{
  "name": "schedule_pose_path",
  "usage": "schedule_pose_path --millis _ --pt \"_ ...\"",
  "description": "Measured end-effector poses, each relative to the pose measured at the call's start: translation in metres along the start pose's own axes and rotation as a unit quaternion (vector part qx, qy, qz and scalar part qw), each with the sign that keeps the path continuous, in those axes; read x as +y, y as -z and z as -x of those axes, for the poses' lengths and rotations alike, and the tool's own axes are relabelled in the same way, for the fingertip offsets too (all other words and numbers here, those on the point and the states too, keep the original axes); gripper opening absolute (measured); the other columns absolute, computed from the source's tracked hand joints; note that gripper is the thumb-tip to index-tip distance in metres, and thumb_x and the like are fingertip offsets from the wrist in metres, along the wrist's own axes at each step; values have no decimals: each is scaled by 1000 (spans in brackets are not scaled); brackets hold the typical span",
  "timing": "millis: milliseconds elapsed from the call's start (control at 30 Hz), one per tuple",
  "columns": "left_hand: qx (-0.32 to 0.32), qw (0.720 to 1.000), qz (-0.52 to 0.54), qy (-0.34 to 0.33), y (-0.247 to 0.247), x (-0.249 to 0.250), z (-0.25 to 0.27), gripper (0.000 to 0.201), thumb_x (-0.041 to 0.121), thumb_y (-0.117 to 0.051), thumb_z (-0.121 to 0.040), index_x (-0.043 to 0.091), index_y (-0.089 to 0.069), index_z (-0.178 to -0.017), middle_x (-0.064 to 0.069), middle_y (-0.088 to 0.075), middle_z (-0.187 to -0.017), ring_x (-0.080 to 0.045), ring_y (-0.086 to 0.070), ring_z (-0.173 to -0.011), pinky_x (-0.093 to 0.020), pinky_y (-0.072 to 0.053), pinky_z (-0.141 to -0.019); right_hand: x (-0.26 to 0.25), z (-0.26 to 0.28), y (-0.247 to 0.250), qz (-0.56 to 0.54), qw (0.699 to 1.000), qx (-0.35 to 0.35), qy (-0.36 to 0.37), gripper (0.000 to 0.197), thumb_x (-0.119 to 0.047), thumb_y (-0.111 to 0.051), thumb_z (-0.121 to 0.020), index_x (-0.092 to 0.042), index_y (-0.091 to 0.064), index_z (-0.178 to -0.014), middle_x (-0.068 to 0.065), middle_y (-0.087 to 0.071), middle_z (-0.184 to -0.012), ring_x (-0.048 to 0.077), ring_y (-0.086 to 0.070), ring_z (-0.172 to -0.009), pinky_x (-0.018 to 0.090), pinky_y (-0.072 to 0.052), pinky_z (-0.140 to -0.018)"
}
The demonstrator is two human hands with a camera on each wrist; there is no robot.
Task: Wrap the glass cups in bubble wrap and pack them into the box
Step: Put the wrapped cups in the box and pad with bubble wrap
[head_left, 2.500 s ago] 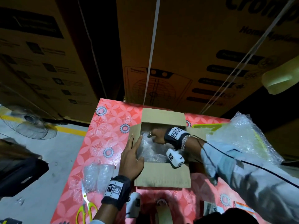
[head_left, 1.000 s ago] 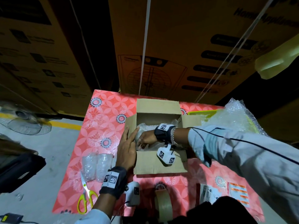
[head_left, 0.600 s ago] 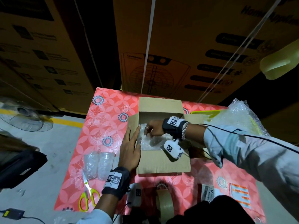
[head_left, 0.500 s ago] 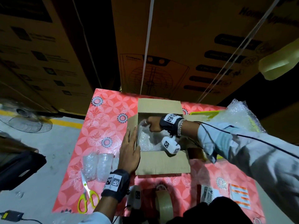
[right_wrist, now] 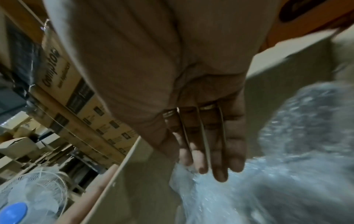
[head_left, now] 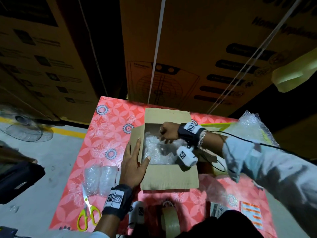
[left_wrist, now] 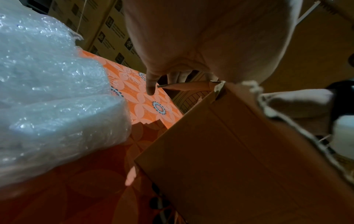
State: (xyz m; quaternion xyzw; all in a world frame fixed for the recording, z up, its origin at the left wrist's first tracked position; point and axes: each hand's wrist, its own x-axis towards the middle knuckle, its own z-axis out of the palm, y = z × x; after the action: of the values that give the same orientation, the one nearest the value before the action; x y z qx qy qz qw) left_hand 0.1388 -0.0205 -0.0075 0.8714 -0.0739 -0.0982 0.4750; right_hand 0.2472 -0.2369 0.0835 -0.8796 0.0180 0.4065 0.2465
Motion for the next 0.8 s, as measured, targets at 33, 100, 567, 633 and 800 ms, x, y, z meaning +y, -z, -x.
schedule_pose_path --millis 33,100,567,633,800 --pt "7 1000 -8 0 -1 0 0 80 63 -48 -89 49 -15 -161 -6 -15 -171 -23 -13 -158 -57 -28 -122 9 10 -1 23 999 -17 -17 26 -5 -56 -98 -16 -62 -75 8 -64 -82 20 -57 -66 29 -46 -58" --pt "25 999 -26 5 -3 0 0 79 65 -44 -87 52 -16 -160 -8 -19 -169 -27 -18 -157 -60 -30 -120 29 27 -12 127 990 -51 -33 21 -26 -56 -102 -19 -71 -90 2 -65 -87 15 -57 -71 30 -49 -70" --pt "60 997 -50 23 -15 3 2 66 38 -53 -103 51 -22 -160 -10 -18 -169 -33 -24 -154 -57 -33 -118 59 19 -66 169 974 -89 -117 24 -18 -52 -100 0 -67 -91 13 -62 -88 25 -52 -75 28 -42 -62" --pt "80 995 -59 26 -16 7 6 72 28 -58 -101 46 -22 -161 -9 -13 -170 -33 -20 -155 -56 -31 -119 57 20 -48 194 976 -11 -95 24 -24 -58 -97 -4 -70 -92 7 -66 -88 25 -60 -77 28 -51 -70" --pt "134 986 -95 20 -21 16 14 81 15 -64 -94 37 -27 -162 -12 -12 -170 -36 -13 -156 -59 -25 -122 53 6 -19 276 954 74 -96 32 -25 -64 -95 -4 -64 -119 14 -66 -119 29 -66 -107 33 -54 -79"
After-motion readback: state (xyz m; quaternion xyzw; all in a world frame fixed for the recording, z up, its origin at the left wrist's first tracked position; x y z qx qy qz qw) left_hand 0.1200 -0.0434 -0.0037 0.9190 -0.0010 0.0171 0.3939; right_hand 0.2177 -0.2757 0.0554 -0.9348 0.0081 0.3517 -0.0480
